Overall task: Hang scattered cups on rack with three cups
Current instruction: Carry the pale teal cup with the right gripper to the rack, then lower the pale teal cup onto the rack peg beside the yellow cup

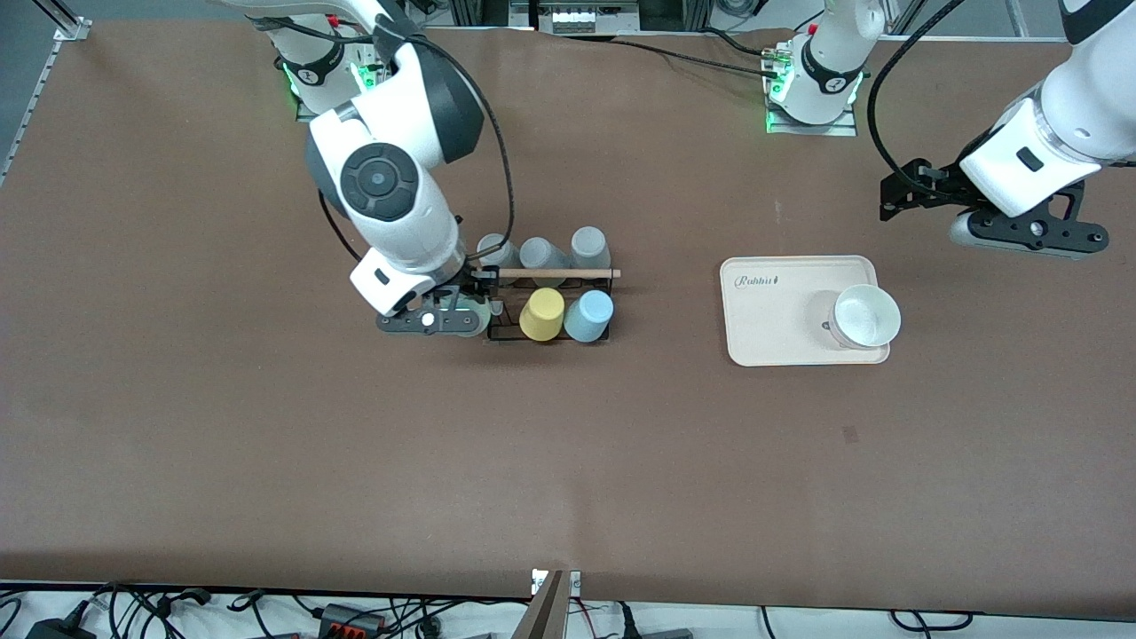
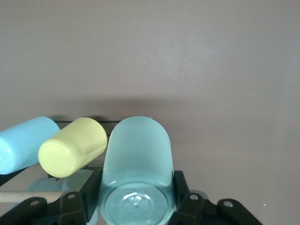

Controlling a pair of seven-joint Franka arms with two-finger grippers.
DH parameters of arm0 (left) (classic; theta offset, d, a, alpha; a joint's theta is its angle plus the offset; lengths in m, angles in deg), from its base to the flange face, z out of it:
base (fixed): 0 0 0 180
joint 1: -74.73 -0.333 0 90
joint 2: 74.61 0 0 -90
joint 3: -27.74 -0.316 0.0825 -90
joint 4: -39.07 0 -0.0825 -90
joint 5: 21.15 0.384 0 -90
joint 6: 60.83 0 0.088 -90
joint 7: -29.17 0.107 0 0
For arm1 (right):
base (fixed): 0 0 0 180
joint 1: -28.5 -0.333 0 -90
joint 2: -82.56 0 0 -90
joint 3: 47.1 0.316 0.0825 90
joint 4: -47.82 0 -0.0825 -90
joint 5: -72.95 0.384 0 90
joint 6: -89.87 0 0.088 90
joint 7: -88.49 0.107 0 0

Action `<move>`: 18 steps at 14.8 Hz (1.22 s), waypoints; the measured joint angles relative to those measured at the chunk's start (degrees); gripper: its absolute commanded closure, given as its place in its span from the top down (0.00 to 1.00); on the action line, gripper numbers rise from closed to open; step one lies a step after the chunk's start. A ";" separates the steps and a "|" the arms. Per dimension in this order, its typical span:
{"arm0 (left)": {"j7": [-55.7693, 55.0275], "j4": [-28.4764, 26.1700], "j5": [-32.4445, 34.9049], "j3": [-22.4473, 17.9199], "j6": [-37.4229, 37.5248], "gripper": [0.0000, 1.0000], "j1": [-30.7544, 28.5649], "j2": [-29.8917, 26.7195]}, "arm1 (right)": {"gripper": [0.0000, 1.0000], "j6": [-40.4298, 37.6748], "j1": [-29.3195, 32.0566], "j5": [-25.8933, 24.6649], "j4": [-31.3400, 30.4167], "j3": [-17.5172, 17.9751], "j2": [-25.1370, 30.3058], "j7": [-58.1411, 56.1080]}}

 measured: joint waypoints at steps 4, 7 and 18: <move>0.16 0.06 0.00 -0.20 -0.89 1.00 -0.53 0.00 | 0.12 -0.11 -0.54 1.20 0.80 -0.01 -1.54 0.23; 0.57 0.07 0.00 -0.06 -0.88 1.00 -0.46 0.00 | 0.12 -0.19 -0.54 2.04 0.82 -0.01 -2.16 0.25; 0.66 0.06 0.00 0.37 2.32 1.00 -0.15 0.08 | 0.12 -0.18 -1.12 2.83 0.88 -0.02 -4.17 1.36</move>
